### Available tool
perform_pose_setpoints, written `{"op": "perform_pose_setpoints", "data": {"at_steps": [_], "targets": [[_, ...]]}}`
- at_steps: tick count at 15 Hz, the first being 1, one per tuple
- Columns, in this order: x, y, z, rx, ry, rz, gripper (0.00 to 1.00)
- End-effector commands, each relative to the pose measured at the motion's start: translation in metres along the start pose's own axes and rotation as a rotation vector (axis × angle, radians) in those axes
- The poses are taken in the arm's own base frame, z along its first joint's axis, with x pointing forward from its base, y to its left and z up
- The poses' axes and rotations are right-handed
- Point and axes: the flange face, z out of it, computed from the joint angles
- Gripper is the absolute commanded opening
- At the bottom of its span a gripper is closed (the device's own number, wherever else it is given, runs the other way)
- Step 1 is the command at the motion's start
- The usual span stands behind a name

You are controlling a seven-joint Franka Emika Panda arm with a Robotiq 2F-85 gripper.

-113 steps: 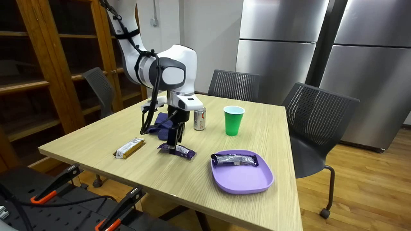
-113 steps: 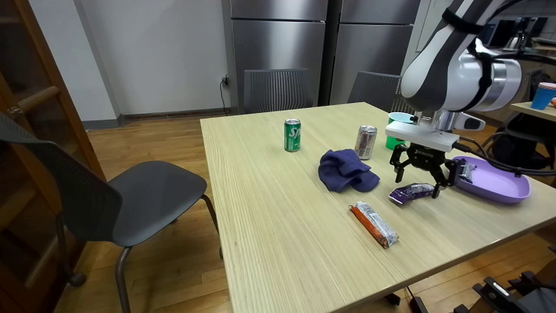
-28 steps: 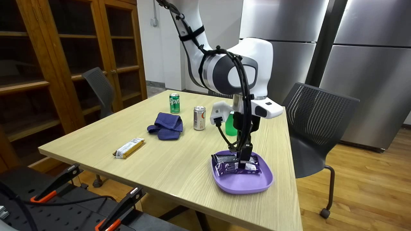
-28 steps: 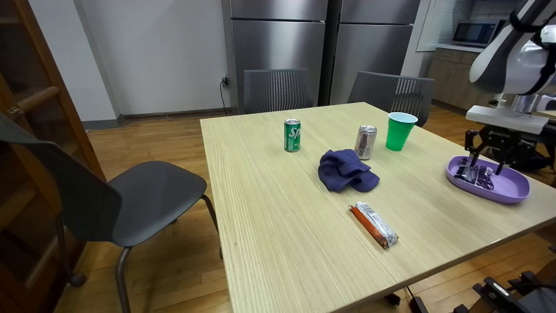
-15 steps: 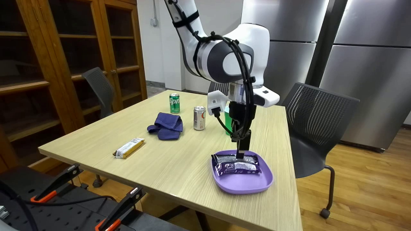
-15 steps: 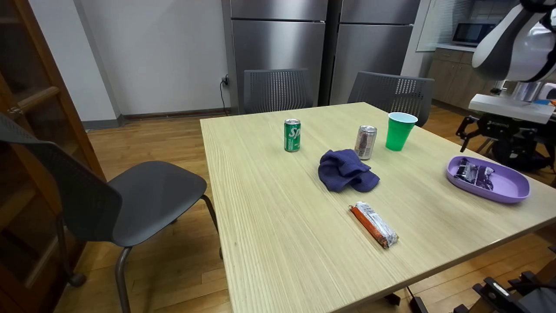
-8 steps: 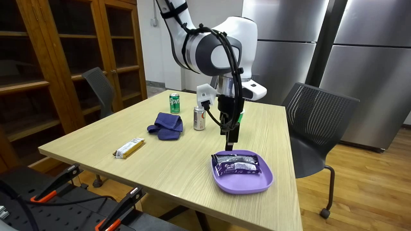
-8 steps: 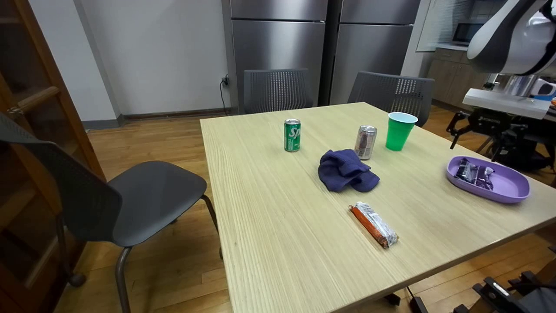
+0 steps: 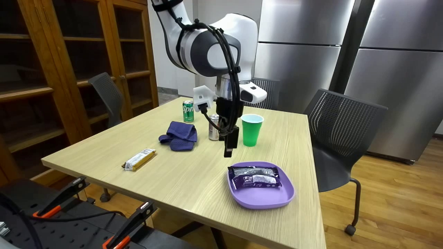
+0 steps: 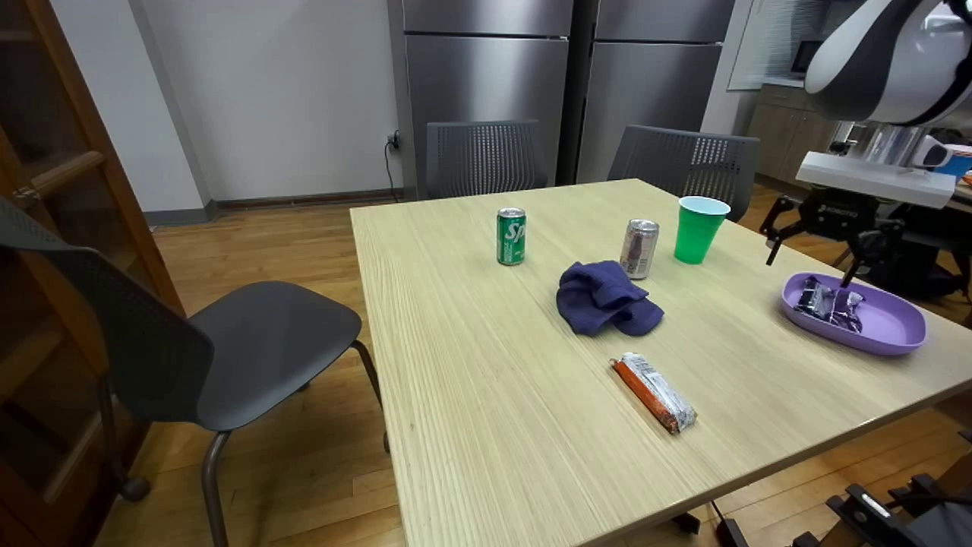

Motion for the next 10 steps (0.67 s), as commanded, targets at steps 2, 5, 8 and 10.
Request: {"op": "perform_pose_setpoints", "data": {"at_steps": [2,5,8,10], "targets": [[-0.034,-0.008,-0.009,0.009,-0.039,-0.094,1.00],[-0.049,-0.015,-0.010,0.015,-0.052,-0.151,1.00],[-0.065,-0.023,-0.010,0.016,-0.059,-0.217,1.00],[-0.076,-0.028,-0.011,0.017,-0.064,-0.264,1.00]]}}
